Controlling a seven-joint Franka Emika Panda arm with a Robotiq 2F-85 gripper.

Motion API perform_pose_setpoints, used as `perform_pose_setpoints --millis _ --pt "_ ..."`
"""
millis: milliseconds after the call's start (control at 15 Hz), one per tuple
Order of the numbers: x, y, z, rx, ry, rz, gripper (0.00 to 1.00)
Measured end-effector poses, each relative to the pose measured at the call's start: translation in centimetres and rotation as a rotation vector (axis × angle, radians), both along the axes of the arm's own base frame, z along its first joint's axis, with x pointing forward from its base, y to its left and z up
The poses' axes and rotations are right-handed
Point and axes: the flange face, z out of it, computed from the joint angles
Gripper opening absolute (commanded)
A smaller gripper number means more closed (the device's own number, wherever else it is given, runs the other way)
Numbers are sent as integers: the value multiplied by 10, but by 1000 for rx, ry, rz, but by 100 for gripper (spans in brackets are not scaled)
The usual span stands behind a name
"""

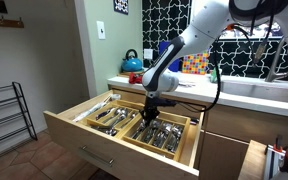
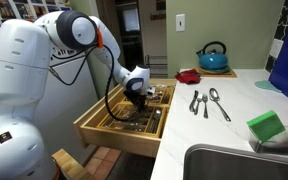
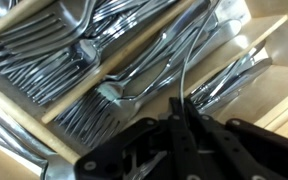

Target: Remove one silver fork from the right side of the open drawer and put it on the counter.

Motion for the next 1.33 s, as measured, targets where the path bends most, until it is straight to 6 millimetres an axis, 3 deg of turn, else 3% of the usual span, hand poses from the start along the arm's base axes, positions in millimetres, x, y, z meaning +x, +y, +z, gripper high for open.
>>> perform_pose_setpoints --millis 1000,1333 --pt "2 18 9 -46 -17 18 5" --pt "-1 14 34 -83 -47 16 5"
